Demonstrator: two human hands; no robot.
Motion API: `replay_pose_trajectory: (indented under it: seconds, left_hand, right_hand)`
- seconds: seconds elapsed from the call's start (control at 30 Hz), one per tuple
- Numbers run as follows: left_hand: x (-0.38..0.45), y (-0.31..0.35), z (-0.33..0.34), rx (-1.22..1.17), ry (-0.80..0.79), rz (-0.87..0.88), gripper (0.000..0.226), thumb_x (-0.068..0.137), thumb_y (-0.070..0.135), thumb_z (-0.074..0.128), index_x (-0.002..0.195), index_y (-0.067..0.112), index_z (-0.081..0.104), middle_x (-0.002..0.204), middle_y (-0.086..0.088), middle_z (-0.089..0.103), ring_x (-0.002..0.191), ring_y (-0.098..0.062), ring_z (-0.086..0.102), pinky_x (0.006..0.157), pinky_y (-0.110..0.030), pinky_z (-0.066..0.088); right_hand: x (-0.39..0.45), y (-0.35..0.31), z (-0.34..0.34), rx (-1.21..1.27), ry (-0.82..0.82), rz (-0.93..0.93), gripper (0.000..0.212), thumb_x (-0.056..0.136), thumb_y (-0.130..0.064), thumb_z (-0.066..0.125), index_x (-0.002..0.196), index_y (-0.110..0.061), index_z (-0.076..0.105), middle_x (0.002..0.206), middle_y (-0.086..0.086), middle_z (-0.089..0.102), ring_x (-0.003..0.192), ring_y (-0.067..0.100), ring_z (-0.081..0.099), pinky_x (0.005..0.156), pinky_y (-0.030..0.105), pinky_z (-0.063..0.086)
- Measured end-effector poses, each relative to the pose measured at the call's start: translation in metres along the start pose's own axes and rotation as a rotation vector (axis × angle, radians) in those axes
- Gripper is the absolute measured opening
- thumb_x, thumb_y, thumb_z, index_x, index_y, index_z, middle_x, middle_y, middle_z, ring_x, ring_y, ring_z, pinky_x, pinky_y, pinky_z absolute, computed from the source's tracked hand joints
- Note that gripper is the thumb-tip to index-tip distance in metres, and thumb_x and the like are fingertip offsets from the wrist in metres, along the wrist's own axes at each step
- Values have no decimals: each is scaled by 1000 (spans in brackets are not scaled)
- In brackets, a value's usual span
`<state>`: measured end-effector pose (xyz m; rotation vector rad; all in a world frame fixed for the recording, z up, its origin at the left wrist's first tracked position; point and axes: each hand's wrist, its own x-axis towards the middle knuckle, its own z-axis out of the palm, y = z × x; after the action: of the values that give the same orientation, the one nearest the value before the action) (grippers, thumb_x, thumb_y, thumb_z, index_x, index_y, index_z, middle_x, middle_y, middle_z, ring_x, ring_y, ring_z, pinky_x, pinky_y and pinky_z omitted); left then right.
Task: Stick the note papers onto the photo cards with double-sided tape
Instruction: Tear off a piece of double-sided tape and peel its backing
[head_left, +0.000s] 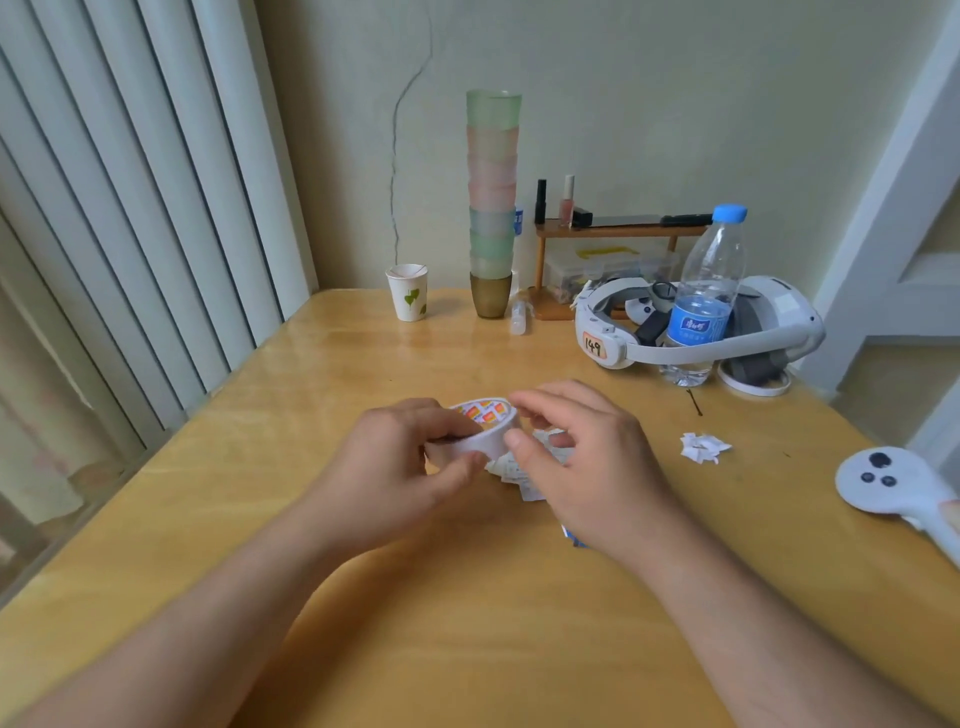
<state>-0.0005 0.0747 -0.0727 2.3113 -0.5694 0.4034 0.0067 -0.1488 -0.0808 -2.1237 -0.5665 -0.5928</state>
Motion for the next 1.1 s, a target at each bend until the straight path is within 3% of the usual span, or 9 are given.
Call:
replay_pose_trajectory:
  seconds: [0.2, 0.37, 0.57, 0.7, 0.77, 0.87, 1.0, 1.1]
  left_hand:
    - [-1, 11, 12, -49, 140, 20, 13, 90, 35, 76, 102, 30, 77, 83, 14, 66, 78, -10, 61, 68, -24, 49]
    - [-3, 19, 17, -100, 93, -13, 9, 98, 29, 70, 107, 30, 68, 91, 13, 70, 74, -19, 61, 70, -35, 52]
    - [-6, 27, 18, -2, 27, 17, 9, 99, 23, 62, 105, 23, 54, 91, 16, 68, 58, 7, 52, 58, -16, 34]
    - [-6, 26, 17, 5, 48, 33, 18, 101, 45, 48, 106, 28, 53, 85, 10, 67, 66, -6, 52, 61, -34, 41]
    - [-6, 27, 18, -12, 63, 40, 19, 101, 45, 47, 109, 29, 53, 81, 7, 66, 69, -13, 56, 63, -42, 48]
    - [-7, 31, 18, -93, 69, 40, 20, 101, 38, 50, 121, 36, 48, 77, 1, 66, 71, -23, 60, 66, -47, 50]
    - [-5, 31, 19, -21, 156, 67, 20, 99, 30, 52, 113, 43, 57, 68, 4, 61, 63, -9, 49, 66, -34, 36]
    - [-5, 32, 20, -14, 208, 65, 20, 95, 35, 50, 108, 47, 57, 70, 9, 63, 64, -7, 49, 69, -33, 36]
  right_hand:
    - [0, 4, 6, 66, 141, -46, 27, 91, -16, 78, 118, -19, 78, 116, -13, 66, 103, 11, 68, 83, 30, 61]
    - [0, 0, 6, 74, 189, -85, 24, 88, -10, 80, 111, -18, 79, 110, -13, 66, 99, 10, 68, 80, 32, 62]
    - [0, -7, 3, 133, 145, 16, 16, 83, -11, 85, 89, -24, 78, 98, -17, 66, 90, 13, 68, 76, 31, 58]
    - [-2, -13, -1, 199, 80, 93, 18, 84, -14, 85, 79, -28, 75, 89, -15, 68, 81, 12, 68, 66, 23, 54]
    - [-2, -15, -2, 209, 74, 96, 19, 85, -13, 84, 78, -28, 74, 86, -16, 67, 73, 10, 66, 59, 14, 48]
    - [-2, -17, -2, 177, 91, 57, 14, 85, -12, 84, 81, -22, 75, 86, -16, 67, 73, 11, 65, 62, 12, 47]
    - [-4, -23, -3, 196, 126, 76, 19, 84, -17, 85, 84, -32, 74, 84, -14, 70, 70, 11, 66, 61, 12, 47]
    - [-4, -26, -2, 212, 126, 105, 28, 85, -20, 84, 90, -42, 68, 82, -14, 69, 71, 10, 66, 61, 9, 45]
